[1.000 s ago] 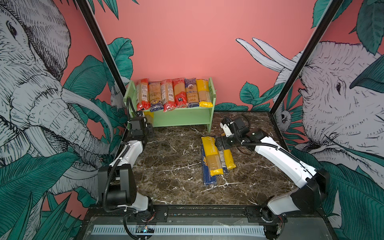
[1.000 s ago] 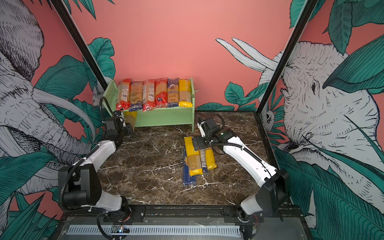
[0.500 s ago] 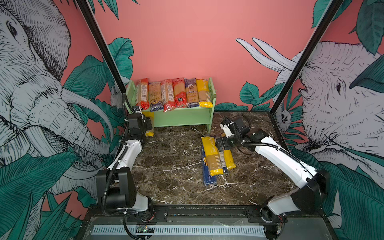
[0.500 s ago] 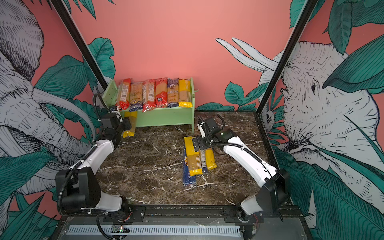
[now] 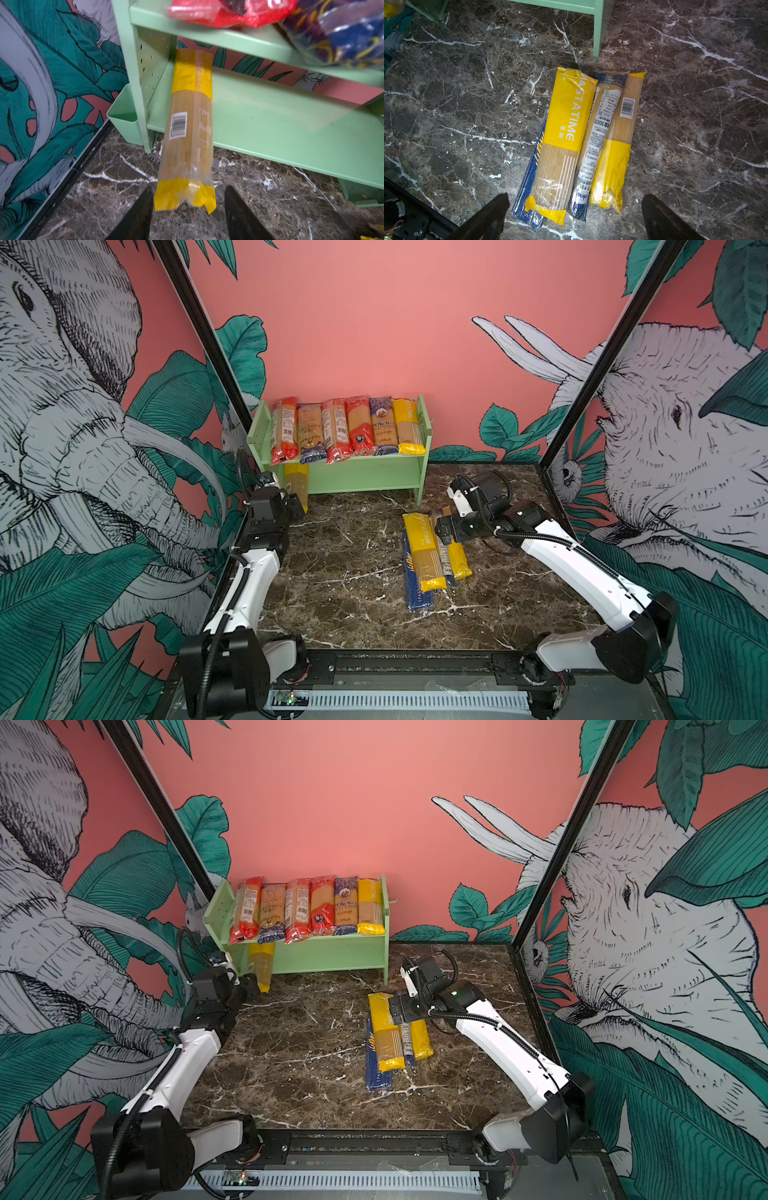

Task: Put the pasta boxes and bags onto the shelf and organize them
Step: 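Withdraw the left gripper back down to the remaining packs on the table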

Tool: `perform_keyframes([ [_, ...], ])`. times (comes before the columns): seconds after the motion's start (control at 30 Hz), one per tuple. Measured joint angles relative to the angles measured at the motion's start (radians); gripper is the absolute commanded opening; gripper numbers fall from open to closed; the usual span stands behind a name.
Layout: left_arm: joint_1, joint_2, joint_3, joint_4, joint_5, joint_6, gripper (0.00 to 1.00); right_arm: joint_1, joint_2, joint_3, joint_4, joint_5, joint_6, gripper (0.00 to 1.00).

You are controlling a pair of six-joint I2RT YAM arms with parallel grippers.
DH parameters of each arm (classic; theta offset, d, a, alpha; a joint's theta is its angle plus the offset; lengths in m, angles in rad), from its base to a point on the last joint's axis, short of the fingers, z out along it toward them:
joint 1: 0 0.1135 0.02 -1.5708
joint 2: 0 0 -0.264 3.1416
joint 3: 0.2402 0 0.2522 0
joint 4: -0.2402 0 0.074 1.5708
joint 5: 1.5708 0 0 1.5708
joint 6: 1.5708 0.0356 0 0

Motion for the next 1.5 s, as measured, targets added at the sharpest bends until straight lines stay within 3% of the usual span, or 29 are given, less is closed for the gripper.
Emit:
perform_keyframes([
  [0.13, -0.066, -0.130, -0.049, -0.085, -0.019, -0.046, 0.55, 0.051, -0.035, -0.009, -0.037, 0.053, 0.016, 0.99],
  [0.5, -0.456, -0.475, -0.218, -0.279, -0.077, -0.212, 0.55, 0.270, -0.140, -0.148, -0.056, 0.176, 0.120, 0.99],
  [0.73, -0.682, -0.568, -0.335, -0.362, -0.179, -0.304, 0.54, 0.389, -0.149, -0.315, 0.006, 0.223, 0.207, 0.99],
  [1.03, -0.962, -0.437, -0.353, -0.333, -0.307, -0.386, 0.56, 0.443, -0.145, -0.379, 0.087, 0.296, 0.257, 0.99],
  [1.23, -1.107, -0.191, -0.310, -0.242, -0.367, -0.428, 0.58, 0.428, -0.246, -0.374, -0.006, 0.419, 0.281, 0.99],
  [1.33, -1.145, -0.052, -0.246, -0.187, -0.369, -0.429, 0.97, 0.399, -0.321, -0.369, -0.053, 0.453, 0.299, 0.99],
  [1.5, -1.162, 0.110, -0.154, -0.077, -0.343, -0.449, 0.99, 0.359, -0.399, -0.369, -0.109, 0.477, 0.317, 0.99],
])
